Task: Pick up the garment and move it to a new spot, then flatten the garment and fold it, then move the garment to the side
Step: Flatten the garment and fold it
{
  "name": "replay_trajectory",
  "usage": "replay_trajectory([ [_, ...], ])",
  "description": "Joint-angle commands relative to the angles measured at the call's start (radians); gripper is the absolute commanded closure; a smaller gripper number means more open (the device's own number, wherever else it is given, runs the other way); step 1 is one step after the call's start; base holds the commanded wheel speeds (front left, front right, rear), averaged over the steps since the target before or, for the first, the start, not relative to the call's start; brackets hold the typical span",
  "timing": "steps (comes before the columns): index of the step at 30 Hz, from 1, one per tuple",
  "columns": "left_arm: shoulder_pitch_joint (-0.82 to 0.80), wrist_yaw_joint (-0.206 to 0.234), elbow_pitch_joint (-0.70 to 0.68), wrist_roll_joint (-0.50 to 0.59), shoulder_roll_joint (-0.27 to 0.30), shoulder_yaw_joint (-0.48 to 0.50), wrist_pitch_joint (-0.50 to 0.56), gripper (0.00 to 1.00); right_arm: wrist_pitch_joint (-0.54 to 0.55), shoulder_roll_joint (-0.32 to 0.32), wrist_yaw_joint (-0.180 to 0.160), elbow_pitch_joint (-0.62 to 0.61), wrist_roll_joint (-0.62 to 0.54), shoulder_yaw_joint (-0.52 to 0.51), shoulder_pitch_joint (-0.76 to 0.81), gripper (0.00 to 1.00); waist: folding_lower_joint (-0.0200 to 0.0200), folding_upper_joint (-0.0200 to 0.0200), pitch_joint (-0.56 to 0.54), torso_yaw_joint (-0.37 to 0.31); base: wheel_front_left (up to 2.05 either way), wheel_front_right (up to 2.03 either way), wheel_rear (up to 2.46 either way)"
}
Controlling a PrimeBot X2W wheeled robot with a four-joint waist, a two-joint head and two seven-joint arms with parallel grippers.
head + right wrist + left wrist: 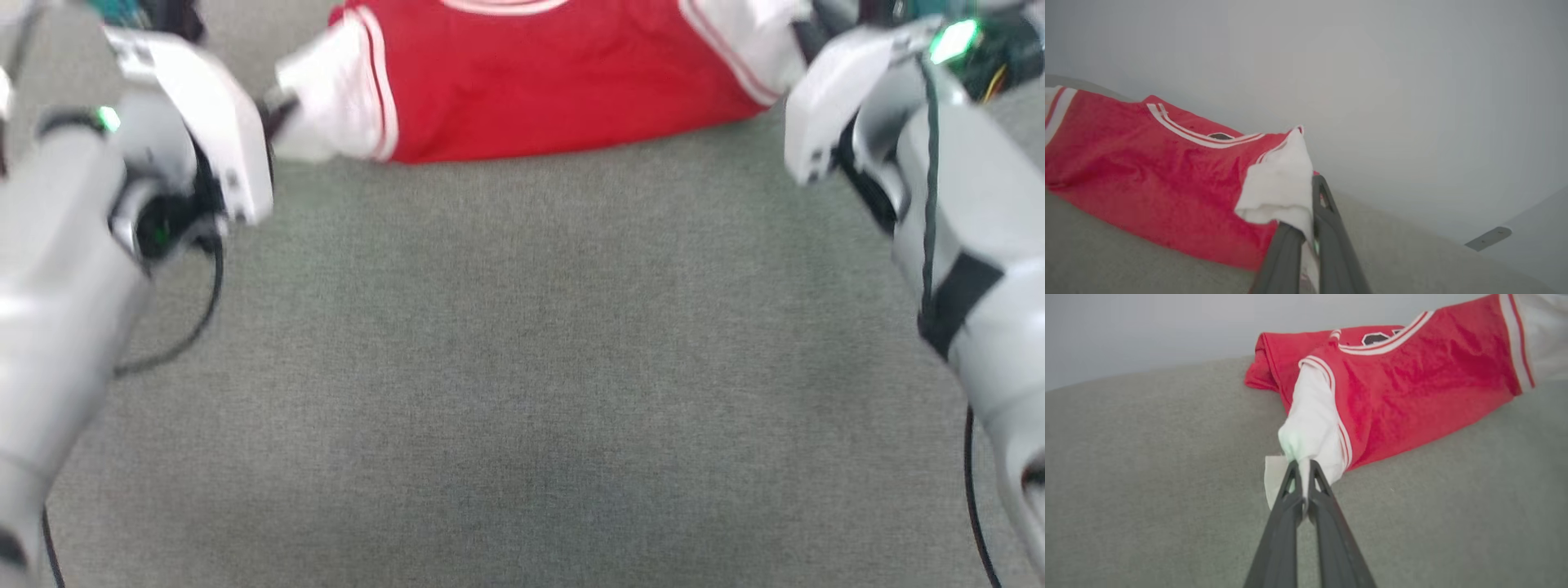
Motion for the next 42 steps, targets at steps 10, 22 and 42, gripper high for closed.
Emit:
replay_trajectory([
  [10,0.315,0.073,-0.331,-0.078,0.168,-0.027,0.044,1.00,0.203,-0.276,0.000,-0.526,0.340,0.198,0.371,1.00,0.0000,0.0000,-0.095,-0.008,0.00,0.00,0.00],
  [22,0.666,0.325,-0.664,-0.133,0.371,-0.033,-0.007,1.00,0.416,-0.515,0.000,-0.936,0.445,0.165,0.761,1.00,0.0000,0.0000,-0.114,-0.016,0.00,0.00,0.00],
  [42,0.949,0.477,-0.804,-0.260,0.421,-0.027,-0.086,1.00,0.715,-0.519,0.000,-1.130,0.564,0.017,1.150,1.00,0.0000,0.0000,-0.082,-0.019,0.00,0.00,0.00],
])
